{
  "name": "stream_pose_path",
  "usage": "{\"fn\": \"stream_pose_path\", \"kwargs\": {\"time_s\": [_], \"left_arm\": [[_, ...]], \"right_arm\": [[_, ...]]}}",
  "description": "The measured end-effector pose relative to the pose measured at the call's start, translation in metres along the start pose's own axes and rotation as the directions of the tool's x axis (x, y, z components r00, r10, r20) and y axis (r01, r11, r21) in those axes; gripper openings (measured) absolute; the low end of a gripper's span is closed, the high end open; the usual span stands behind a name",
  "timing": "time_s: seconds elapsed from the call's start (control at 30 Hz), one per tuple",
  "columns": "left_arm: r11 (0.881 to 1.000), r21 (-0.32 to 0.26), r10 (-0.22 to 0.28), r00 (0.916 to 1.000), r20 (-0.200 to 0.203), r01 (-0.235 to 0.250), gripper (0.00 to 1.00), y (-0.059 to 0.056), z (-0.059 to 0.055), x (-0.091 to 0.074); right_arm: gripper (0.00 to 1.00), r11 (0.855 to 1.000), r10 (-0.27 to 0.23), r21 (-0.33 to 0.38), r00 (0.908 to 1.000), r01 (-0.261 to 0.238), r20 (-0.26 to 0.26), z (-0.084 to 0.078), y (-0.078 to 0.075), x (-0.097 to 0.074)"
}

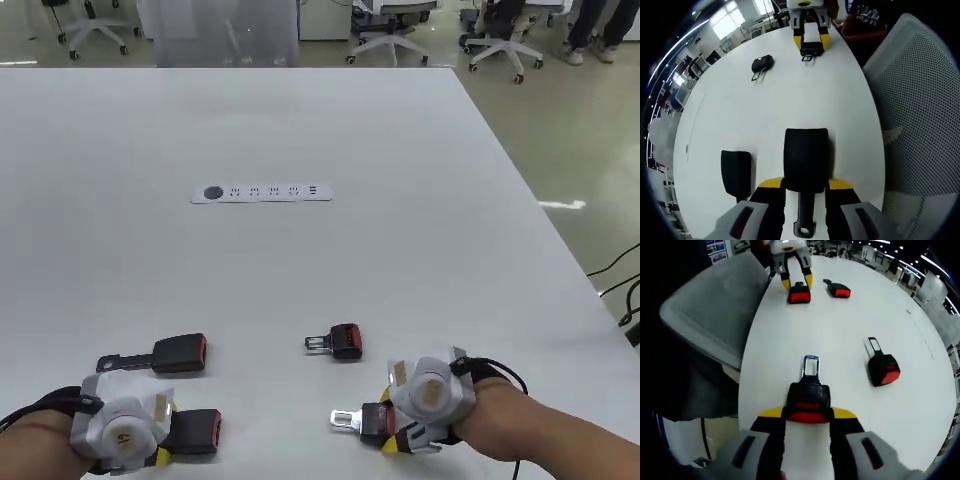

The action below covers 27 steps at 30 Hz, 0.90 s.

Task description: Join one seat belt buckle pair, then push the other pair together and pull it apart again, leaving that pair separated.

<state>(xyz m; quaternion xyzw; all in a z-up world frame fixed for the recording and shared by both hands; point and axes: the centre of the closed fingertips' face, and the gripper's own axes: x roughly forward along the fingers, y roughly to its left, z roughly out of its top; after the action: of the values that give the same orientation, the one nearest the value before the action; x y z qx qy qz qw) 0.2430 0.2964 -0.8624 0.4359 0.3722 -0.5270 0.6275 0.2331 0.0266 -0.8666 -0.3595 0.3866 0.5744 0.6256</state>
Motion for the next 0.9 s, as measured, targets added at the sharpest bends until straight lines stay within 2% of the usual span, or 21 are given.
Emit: {"fn": "stream_pose_path", "kwargs": {"time_s": [0.43,0.57,0.77,0.9], "left_arm": [[1.000,0.002,-0.017,0.9998,-0.006,0.017,0.30,-0.0029,0.0028,0.0001],[1.000,0.010,-0.015,0.9998,-0.014,0.015,0.30,-0.0038,0.0054,-0.0003],[1.000,-0.001,-0.015,0.9999,0.001,0.015,0.30,-0.0025,0.0033,-0.0018],[1.000,0.009,-0.020,0.9998,-0.007,0.020,0.30,-0.0029,0.0038,-0.0016]], "right_arm": [[0.34,1.000,0.010,-0.014,0.9999,-0.010,-0.008,0.0010,-0.0014,0.0004],[0.34,1.000,0.007,-0.008,1.0000,-0.007,-0.001,0.0021,-0.0021,0.0008],[0.34,1.000,0.003,0.003,1.0000,-0.003,0.000,0.0037,-0.0027,0.0018],[0.34,1.000,-0.005,0.015,0.9999,0.004,0.010,0.0041,-0.0027,0.0019]]}}
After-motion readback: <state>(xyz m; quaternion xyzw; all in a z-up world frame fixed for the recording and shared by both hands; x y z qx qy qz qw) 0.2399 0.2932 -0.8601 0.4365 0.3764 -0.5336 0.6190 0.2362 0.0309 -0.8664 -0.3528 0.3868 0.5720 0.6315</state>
